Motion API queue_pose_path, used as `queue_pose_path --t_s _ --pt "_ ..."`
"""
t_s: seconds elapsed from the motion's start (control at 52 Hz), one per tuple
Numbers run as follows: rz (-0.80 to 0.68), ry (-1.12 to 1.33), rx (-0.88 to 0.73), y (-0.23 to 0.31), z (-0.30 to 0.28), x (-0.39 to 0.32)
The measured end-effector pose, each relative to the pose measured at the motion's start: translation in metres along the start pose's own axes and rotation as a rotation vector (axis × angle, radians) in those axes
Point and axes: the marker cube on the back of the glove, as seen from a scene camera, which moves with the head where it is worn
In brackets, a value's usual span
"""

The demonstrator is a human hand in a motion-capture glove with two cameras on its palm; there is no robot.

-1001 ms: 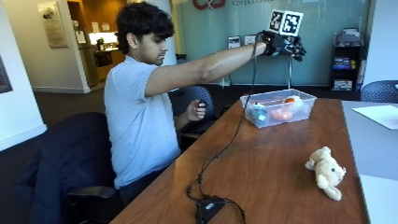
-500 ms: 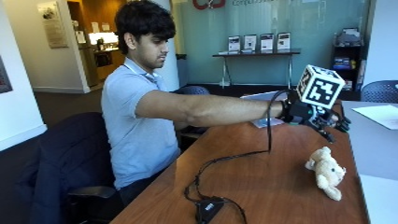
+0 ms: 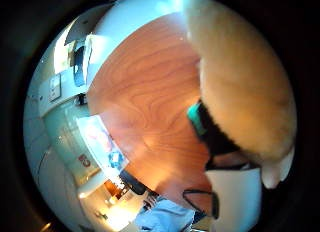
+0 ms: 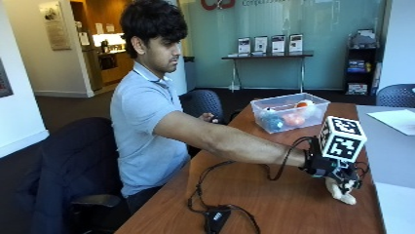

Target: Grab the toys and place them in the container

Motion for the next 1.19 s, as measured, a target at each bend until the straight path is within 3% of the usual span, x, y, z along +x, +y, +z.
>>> queue_pose_path --t_s 0.077,0.346,0.596,1.193 --pt "-0.042 -0.006 0.093 0.001 -0.004 0.0" --pt "-0.086 -0.065 0.069 0.028 -0.016 -0.01" --pt "-0.172 -0.141 0.132 0.066 -0.066 -0.058" --pt "-0.424 -0.031 0.319 0.151 -0.224 -0.284"
